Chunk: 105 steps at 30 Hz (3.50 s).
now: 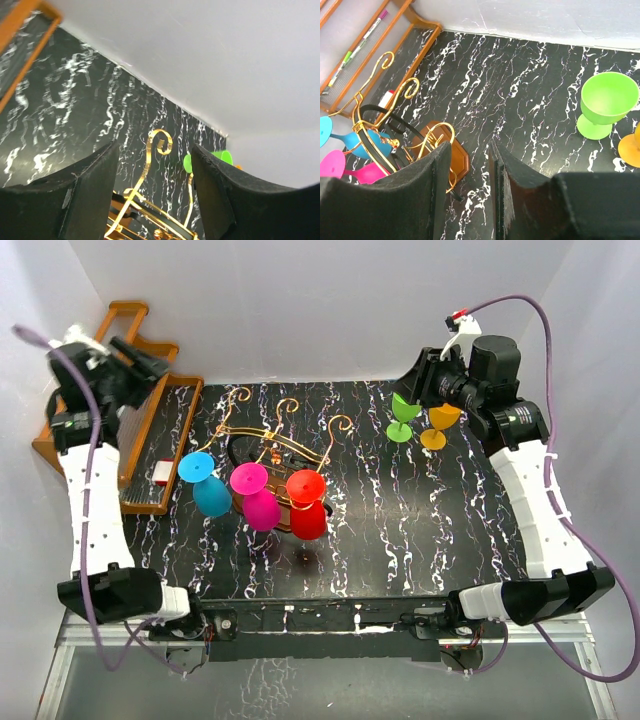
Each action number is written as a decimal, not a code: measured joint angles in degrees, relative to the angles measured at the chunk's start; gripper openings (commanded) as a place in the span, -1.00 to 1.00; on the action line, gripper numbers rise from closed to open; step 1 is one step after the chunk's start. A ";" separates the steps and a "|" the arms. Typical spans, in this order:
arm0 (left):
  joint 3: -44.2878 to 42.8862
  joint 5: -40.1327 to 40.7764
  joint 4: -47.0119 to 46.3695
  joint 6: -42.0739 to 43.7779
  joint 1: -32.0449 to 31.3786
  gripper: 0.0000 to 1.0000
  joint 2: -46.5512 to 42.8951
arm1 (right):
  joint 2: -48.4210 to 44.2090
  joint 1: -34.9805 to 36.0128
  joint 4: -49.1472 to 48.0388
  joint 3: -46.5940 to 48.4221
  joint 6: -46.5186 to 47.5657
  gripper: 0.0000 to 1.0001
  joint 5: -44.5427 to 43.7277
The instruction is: Take the wine glass off the wine glass rack
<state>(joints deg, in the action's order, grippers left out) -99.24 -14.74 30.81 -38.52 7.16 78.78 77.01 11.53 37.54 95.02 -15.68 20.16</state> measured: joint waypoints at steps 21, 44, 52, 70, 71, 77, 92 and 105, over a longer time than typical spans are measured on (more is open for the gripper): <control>36.72 -4.07 10.51 -5.99 6.29 0.14 -35.19 | -5.84 0.00 -0.85 0.11 0.35 -0.21 3.61; 46.14 3.17 10.80 -13.90 0.85 0.19 -42.95 | -5.29 0.00 -2.73 -0.28 -0.90 -0.21 4.46; 46.12 3.41 7.39 -15.30 0.85 0.14 -42.45 | -5.29 0.00 -3.15 -0.33 -0.92 -0.21 4.46; 46.27 2.56 3.17 -16.06 0.79 -1.00 -38.86 | -4.85 0.00 -3.85 -1.16 -1.05 -0.22 4.44; 45.81 2.19 2.86 -16.09 0.61 -1.00 -38.88 | -4.85 0.00 -4.00 -1.16 -1.09 -0.22 4.42; 43.30 2.78 4.98 -15.50 0.55 -1.00 -38.69 | -4.85 0.00 -4.63 -1.18 -1.16 -0.22 4.37; 42.21 4.33 3.87 -16.96 0.55 -1.00 -37.53 | -5.35 0.00 -6.16 -2.95 -1.79 -0.22 3.98; 46.53 4.74 -3.04 -20.20 0.55 -1.00 -37.66 | -5.55 0.00 -7.78 -4.11 -2.47 -0.23 4.02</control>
<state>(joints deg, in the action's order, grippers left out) -52.71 -10.00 27.77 -58.72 7.70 41.12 71.46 11.53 29.76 90.91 -18.15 24.18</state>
